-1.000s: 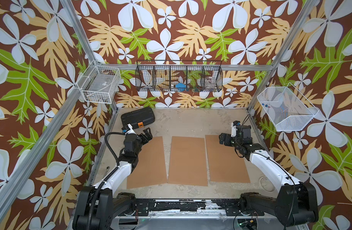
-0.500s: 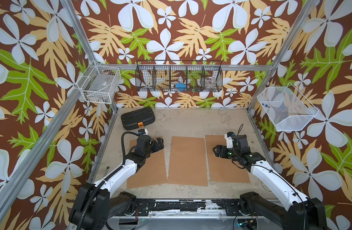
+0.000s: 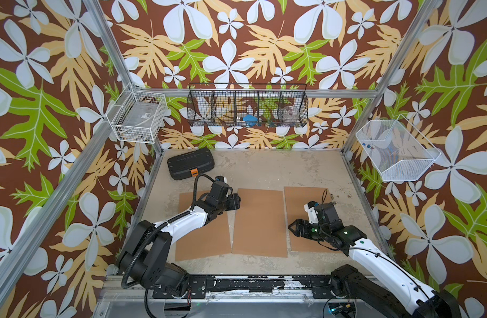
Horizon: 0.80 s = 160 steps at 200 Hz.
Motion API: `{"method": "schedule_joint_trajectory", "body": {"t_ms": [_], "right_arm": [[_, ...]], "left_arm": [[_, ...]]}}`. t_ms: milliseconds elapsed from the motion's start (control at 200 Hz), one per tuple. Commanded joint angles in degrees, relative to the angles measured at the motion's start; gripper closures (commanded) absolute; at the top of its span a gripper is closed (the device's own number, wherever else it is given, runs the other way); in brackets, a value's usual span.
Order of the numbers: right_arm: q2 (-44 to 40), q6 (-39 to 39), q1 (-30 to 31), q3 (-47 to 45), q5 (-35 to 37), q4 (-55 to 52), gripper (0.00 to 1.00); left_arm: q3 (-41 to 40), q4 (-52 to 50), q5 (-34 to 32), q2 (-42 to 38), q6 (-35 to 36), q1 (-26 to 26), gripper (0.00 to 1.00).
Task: Open the file bag
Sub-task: Pick up the file bag from the center of the board.
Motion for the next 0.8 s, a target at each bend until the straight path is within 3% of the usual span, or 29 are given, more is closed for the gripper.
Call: {"method": "schedule_joint_trajectory", "body": {"t_ms": [0, 165, 360, 796], "right_arm": [[-1.9, 4.2, 0.9, -1.5, -0.3, -2.5, 0.21], [-4.7, 5.9, 1.3, -4.8, -1.1, -2.6, 0.22], [-5.5, 7.5, 2.3, -7.4, -3.2, -1.5, 0.23], [-7.7, 11.8, 6.8, -9.7, -4.6, -1.9, 0.24]], "left_arm": [[2.6, -0.6, 1.8, 3.2, 2.0, -0.3, 0.33], [6.4, -0.8, 2.0, 8.0, 2.8, -1.0, 0.48], [9.9, -1.4, 0.6, 12.9, 4.0, -1.2, 0.52], [13.3, -1.2, -1.6, 18.2, 4.1, -1.2, 0.72]]}}
